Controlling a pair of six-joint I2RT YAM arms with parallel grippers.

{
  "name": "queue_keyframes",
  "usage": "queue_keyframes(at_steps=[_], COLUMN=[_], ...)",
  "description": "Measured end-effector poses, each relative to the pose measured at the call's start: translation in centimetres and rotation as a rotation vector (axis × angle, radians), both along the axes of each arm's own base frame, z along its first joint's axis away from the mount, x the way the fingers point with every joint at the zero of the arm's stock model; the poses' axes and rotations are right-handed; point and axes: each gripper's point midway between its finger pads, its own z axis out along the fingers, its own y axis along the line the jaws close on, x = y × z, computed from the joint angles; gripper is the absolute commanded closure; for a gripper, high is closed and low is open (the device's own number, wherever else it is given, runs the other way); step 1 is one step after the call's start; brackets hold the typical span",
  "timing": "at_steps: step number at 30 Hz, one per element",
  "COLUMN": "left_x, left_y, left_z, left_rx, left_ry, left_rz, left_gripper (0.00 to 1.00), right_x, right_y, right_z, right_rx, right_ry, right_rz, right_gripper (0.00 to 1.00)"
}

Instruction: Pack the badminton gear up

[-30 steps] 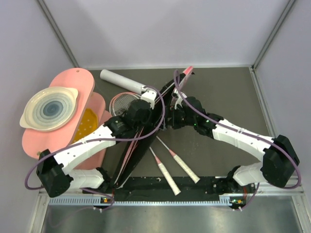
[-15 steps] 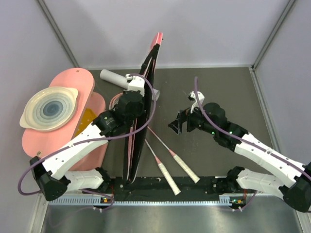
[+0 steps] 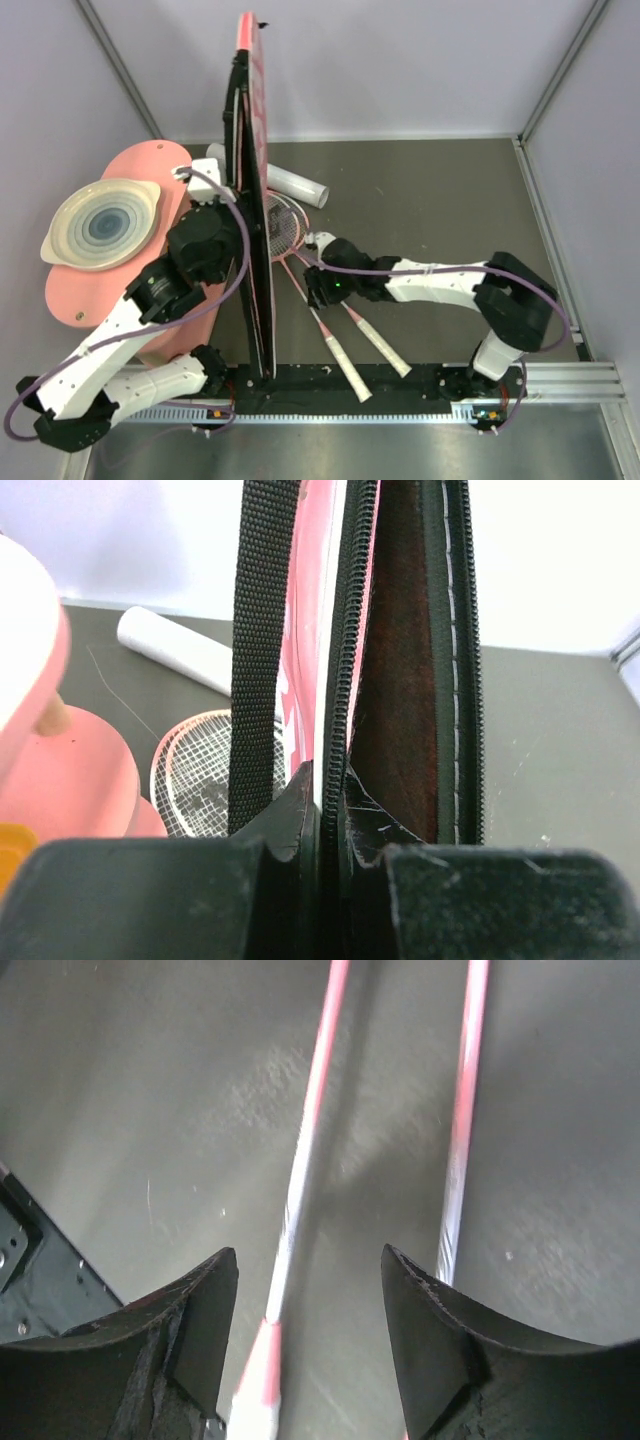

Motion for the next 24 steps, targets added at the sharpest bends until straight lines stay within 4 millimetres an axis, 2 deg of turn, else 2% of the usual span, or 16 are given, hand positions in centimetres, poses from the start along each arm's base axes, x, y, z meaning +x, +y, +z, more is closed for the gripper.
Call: queue_keyframes(at_steps=[4, 8, 10, 11, 14, 19, 24], left_x=[-1.1, -1.4, -1.4, -1.4, -1.3, -1.2, -1.2], left_y=[1.7, 2.4, 2.4, 2.4, 2.4, 2.2, 2.4], left_z=[1.4, 1.6, 1.5, 1.4, 0.9, 0.2, 0.1], left_rx=[-0.055, -0.075, -0.076, -0.074, -0.063, -0.051, -0.051], left_ry=[-0.055, -0.073, -0.075, -0.073, -0.064, -0.053, -0.053], left_rz=[0.027, 0.040, 0.044, 0.045, 0.048, 0.046, 0.048], left_gripper=[1.00, 1.00, 1.00, 1.00, 1.00, 1.00, 1.00], right_x=[0.8, 1.8, 2.1, 2.1, 2.3, 2.9, 3.9], right_y=[2.8, 4.8, 5.5, 5.8, 6.3, 5.7, 6.4], right_z=[-0.7, -1.1, -1.5, -1.8, -2.6, -3.6, -3.7], right_rx=[-0.019, -0.037, -0.054, -0.066, -0.109, -0.187, -0.249], right_ry=[-0.019, -0.041, -0.056, -0.061, -0.080, -0.091, -0.094], right_rz=[0.012, 0.015, 0.018, 0.021, 0.016, -0.015, -0.029], right_gripper=[0.50, 0.53, 0.58, 0.67, 0.75, 0.79, 0.80])
